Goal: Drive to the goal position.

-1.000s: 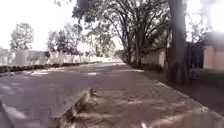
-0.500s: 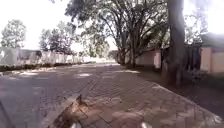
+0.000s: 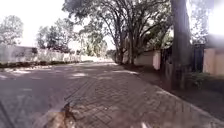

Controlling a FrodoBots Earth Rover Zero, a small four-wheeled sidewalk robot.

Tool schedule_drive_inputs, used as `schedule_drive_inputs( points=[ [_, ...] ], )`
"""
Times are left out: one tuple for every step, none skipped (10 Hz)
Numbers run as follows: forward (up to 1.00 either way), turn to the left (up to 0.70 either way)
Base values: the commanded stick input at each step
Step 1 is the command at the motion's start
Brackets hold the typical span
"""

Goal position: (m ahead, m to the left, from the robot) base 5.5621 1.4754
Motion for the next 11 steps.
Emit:
schedule_drive_inputs(
  points=[
    [0.7,0.0],
    [0.7,0.0],
    [0.7,0.0],
    [0.7,0.0],
    [0.7,0.0],
    [0.7,0.0],
    [0.7,0.0],
    [0.7,0.0],
    [0.7,0.0],
    [0.7,-0.21],
    [0.7,-0.35]
  ],
)
